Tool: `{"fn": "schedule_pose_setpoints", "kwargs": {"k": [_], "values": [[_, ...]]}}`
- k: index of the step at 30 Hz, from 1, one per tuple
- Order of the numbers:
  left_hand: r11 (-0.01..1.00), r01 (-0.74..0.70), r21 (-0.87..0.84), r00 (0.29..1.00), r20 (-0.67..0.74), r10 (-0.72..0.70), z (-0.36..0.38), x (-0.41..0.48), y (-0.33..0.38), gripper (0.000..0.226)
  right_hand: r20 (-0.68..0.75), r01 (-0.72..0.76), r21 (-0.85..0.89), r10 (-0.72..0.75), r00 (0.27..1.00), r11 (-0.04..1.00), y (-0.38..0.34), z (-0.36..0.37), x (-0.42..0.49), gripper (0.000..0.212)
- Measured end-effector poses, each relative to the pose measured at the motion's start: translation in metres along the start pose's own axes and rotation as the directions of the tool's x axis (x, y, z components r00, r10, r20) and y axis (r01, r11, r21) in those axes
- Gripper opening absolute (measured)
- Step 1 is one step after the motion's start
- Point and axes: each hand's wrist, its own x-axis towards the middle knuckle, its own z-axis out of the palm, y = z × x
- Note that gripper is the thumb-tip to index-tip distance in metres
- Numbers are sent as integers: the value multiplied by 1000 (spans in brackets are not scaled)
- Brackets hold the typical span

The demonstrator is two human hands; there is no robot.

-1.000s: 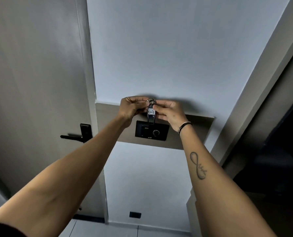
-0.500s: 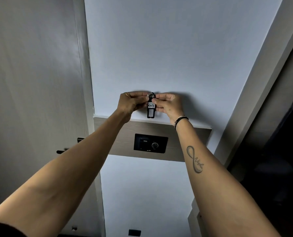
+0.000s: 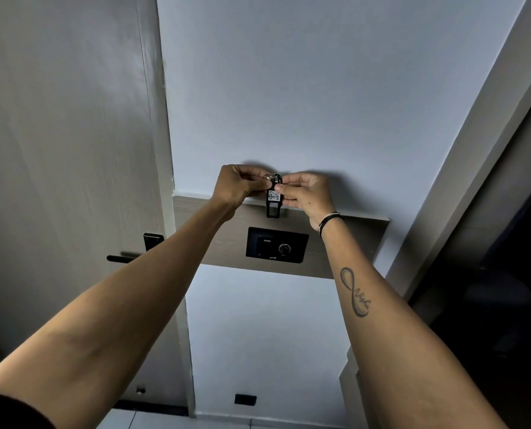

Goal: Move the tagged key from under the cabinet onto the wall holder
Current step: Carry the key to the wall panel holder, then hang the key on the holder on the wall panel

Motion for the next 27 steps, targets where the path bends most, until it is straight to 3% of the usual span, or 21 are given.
{"fn": "schedule_pose_setpoints", "kwargs": {"k": [12, 27], "values": [[990, 91, 106, 996, -31, -88, -9, -24, -49, 16, 59, -9, -183, 21, 998, 983, 40, 11, -12, 24], [983, 94, 155, 995, -34, -89, -1, -30, -62, 11, -37, -25, -306, 14, 999, 952, 60, 9, -18, 23]]}}
